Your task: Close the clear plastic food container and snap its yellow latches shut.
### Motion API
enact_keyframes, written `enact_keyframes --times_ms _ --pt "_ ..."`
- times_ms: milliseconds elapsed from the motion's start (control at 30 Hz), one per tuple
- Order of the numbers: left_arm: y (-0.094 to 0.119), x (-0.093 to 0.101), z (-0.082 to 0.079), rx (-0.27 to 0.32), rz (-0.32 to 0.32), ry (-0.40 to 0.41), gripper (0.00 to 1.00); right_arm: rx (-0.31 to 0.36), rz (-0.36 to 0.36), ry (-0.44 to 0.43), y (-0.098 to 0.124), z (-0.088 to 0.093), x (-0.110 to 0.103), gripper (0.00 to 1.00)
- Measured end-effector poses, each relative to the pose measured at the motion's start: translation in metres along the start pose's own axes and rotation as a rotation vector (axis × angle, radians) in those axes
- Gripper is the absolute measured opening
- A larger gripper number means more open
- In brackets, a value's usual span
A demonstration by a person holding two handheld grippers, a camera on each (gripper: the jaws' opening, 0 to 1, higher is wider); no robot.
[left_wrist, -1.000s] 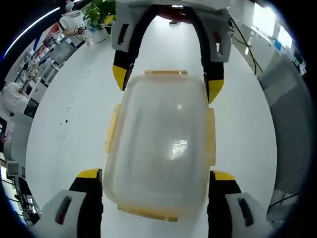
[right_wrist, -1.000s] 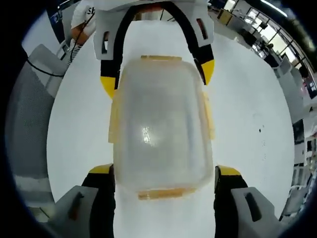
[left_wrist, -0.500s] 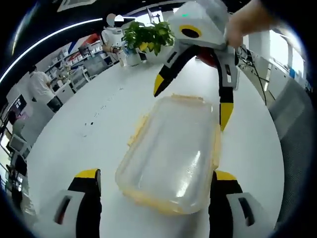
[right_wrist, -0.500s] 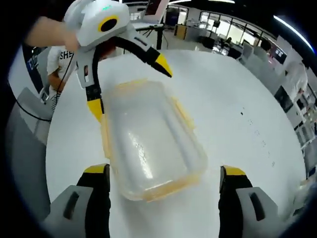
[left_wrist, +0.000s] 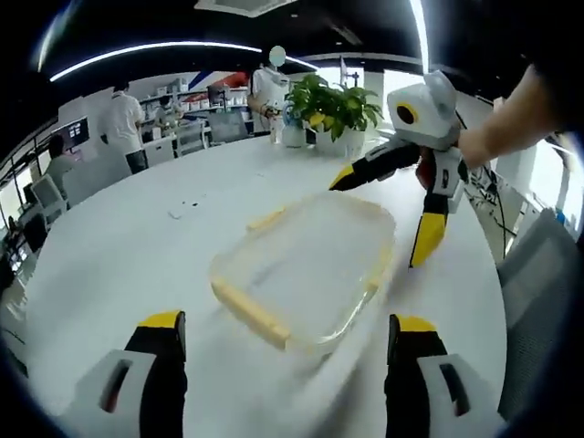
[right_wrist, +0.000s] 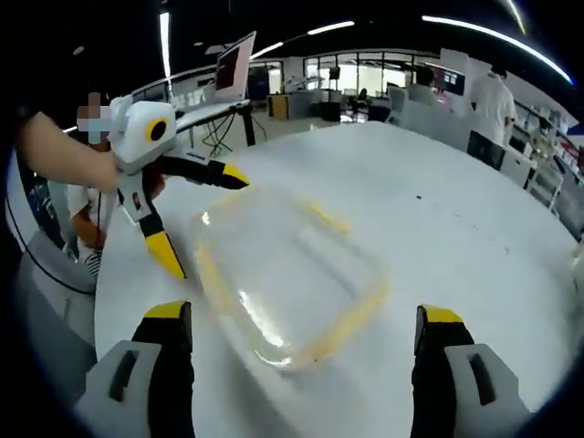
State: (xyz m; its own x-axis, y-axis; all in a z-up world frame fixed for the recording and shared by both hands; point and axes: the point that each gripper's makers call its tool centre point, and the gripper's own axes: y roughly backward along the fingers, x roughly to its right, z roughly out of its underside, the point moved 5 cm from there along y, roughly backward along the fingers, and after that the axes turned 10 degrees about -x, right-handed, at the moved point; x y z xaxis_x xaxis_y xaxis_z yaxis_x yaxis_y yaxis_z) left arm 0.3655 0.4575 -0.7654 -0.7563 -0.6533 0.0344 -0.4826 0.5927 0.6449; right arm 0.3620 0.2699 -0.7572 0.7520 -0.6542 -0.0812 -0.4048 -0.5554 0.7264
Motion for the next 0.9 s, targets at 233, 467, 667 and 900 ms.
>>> enact_keyframes --times_ms 233,467,667,900 --pt "0.003 0.011 0.010 0.051 0.001 0.086 0.88 0.085 0.021 -0.104 0.006 0.012 -0.012 1.00" --pt "0.003 0.024 0.020 0.074 -0.003 0.113 0.91 0.098 0.027 -0.132 0.001 0.030 -0.031 1.00" --pt "0.001 0.027 0.025 0.059 -0.003 0.115 0.97 0.094 0.037 -0.146 0.001 0.036 -0.036 1.00" --pt "0.002 0.029 0.027 0.056 -0.001 0.124 0.99 0.096 0.033 -0.150 0.001 0.034 -0.039 1.00"
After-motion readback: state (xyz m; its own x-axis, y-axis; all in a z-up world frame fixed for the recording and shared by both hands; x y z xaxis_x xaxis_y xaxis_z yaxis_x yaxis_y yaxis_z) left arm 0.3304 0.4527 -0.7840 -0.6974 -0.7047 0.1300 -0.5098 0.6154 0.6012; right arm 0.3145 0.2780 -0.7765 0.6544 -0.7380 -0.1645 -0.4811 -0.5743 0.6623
